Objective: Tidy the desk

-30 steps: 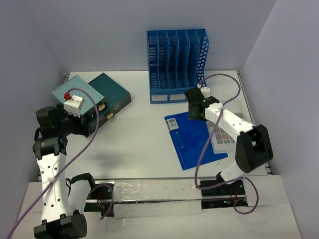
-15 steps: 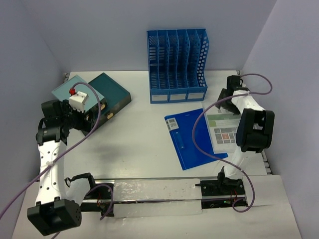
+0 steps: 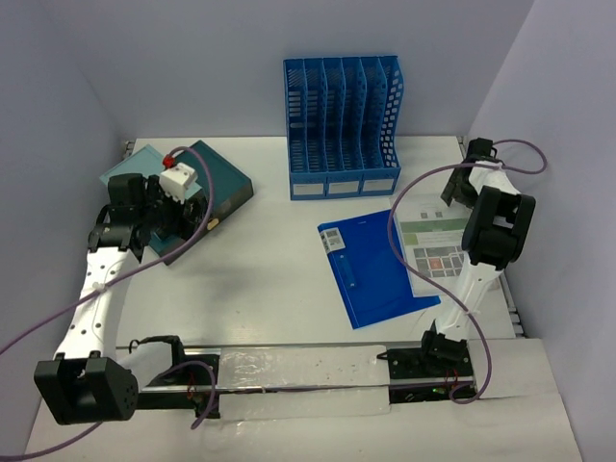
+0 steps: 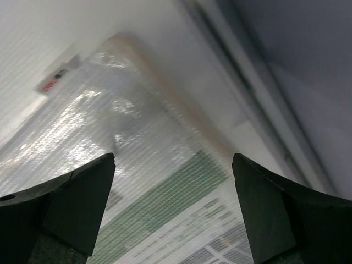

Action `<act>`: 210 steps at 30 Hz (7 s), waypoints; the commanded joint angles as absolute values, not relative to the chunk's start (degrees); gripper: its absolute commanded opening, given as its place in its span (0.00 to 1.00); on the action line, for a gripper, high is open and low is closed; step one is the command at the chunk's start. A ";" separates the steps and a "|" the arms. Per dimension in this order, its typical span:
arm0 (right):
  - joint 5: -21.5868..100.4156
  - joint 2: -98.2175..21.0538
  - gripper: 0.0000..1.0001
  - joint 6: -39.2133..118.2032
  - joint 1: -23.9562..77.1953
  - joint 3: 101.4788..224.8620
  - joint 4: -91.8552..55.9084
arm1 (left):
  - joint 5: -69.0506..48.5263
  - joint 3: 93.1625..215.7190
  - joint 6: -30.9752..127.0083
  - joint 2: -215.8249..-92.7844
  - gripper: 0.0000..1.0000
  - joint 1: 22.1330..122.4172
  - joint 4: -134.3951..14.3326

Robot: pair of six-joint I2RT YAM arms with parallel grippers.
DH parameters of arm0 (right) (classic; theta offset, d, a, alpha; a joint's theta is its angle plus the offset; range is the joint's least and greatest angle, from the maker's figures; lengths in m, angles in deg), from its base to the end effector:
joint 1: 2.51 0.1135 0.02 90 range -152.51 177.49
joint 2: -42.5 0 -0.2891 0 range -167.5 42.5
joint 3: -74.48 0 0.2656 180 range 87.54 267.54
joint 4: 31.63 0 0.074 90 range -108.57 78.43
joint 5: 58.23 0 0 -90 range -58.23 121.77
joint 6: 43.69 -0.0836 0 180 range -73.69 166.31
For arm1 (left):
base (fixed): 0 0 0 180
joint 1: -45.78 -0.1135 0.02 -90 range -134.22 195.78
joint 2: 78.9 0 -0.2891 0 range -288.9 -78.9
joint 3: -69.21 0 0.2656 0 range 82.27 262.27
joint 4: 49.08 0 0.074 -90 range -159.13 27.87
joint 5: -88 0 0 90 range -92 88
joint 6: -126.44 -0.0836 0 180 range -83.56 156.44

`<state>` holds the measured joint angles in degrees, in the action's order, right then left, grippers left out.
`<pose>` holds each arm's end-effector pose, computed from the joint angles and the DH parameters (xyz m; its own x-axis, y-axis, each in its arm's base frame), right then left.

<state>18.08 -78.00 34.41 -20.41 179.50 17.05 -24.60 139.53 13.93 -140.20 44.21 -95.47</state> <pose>0.4605 -0.1695 0.1520 -0.7562 0.4548 -0.4704 0.5649 0.8166 -0.1186 0.2644 -0.0249 0.3170 -0.4533 0.3412 -0.8235 0.4910 0.8666 0.0888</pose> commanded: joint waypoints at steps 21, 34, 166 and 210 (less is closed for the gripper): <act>35.76 -84.62 0.62 42.93 -20.11 184.12 32.85 | -20.57 144.16 12.81 -139.50 0.94 49.12 -94.64; 32.60 -74.52 0.00 39.99 -16.33 169.13 24.82 | -22.35 143.53 11.96 -139.02 0.94 49.12 -93.69; -7.40 -31.40 0.69 27.41 31.68 135.17 9.12 | -40.22 215.78 76.11 -219.97 0.00 91.74 -79.36; -6.13 -11.41 0.00 35.85 34.14 156.60 19.91 | -20.93 198.24 36.98 -179.40 0.99 81.00 -94.76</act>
